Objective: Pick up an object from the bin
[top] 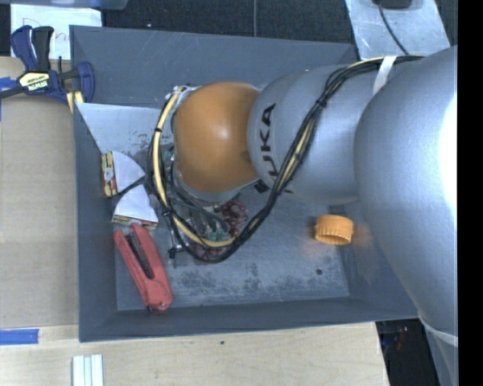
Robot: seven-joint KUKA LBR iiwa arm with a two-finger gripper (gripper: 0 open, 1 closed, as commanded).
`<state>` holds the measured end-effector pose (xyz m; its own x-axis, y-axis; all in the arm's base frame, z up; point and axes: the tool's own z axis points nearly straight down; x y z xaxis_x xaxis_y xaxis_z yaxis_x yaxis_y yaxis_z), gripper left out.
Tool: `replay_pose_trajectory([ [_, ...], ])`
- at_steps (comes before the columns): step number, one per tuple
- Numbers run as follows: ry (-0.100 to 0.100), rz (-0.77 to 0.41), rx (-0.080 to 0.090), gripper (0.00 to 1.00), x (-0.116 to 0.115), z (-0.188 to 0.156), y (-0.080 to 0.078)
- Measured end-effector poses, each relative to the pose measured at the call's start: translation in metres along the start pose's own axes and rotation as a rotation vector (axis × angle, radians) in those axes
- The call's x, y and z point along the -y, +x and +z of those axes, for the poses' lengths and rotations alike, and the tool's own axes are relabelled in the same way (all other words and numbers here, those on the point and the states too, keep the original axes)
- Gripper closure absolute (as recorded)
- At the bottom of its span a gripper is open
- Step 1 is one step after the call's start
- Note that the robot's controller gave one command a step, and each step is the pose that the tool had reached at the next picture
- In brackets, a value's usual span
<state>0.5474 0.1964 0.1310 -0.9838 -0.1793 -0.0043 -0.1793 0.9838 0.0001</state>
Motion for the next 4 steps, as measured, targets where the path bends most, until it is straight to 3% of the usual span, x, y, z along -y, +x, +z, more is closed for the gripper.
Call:
replay_pose_trajectory([
  [1,0.0,0.024,0.001,0.0,0.095,0.0,-0.006],
  [2,-0.002,-0.314,-0.003,0.0,0.054,0.002,0.004],
  [3,0.001,-0.331,-0.004,0.0,0.114,0.037,-0.008],
  [4,-0.003,-0.661,0.011,1.0,0.133,0.057,-0.002],
])
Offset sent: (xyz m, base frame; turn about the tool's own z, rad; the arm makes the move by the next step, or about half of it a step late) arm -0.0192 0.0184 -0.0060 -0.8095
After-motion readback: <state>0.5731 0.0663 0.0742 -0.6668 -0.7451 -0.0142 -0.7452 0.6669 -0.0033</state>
